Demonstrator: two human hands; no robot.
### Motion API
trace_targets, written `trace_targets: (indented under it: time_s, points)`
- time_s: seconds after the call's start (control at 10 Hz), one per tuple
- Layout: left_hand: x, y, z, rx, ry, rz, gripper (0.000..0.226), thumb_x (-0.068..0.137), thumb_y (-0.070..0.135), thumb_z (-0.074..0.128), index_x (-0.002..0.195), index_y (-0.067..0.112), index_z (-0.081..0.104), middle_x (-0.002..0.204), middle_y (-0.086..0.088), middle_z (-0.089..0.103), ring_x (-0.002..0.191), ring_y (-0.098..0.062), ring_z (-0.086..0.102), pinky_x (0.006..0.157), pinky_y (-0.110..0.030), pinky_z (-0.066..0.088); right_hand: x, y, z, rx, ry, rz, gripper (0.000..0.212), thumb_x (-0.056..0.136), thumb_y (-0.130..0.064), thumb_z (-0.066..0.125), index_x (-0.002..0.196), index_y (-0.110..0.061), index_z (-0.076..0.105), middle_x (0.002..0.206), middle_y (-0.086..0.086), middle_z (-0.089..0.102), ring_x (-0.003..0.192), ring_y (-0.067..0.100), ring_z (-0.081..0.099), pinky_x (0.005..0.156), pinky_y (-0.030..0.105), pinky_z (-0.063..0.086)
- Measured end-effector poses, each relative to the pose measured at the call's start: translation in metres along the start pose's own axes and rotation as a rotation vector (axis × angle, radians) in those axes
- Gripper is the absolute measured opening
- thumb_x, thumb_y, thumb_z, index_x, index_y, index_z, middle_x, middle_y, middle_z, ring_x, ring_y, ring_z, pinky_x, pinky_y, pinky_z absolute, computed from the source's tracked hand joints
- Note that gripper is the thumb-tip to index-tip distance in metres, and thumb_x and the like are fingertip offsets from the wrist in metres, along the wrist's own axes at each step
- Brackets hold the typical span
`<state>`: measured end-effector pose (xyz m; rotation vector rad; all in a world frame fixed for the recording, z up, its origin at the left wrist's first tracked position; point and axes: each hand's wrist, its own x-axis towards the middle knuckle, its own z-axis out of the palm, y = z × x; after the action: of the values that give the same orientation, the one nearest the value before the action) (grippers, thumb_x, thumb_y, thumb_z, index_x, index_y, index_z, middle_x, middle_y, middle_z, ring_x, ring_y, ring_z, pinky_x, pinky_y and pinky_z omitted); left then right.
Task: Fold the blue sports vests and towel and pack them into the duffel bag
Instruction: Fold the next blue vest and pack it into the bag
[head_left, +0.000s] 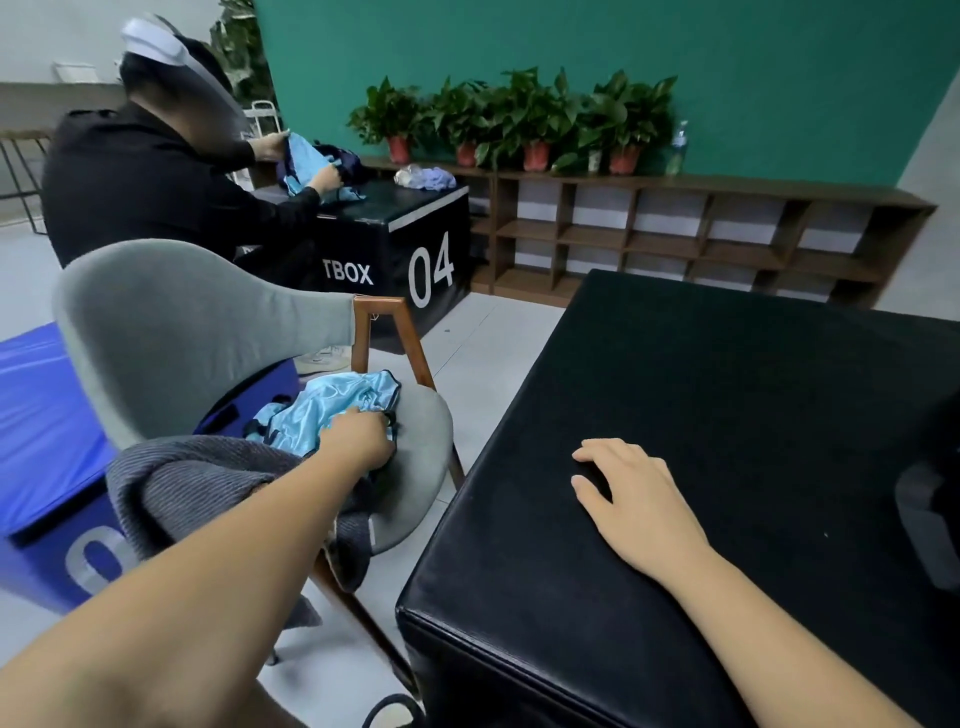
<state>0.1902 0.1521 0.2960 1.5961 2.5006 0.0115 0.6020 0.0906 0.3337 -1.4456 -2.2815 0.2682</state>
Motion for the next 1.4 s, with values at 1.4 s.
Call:
trace_targets:
  time_s: [1.4]
  points:
    - [-0.192,0.075,-0.316,-1.357,0.166,0.452,0.026,0.104,0.004,0.057,0.122,0.009,0.075,0.109,-0.013,0.062,0.102,-0.024,0.058,0.106,-0.04,0.056,-0.071,-0.055,-0.13,0.446,0.049,0.072,0.023,0.101,-0.032,0.068,0.123,-0.039,0.068,0.125,-0.024,0.068,0.12,-0.009,0.059,0.107,0.019,0.046]
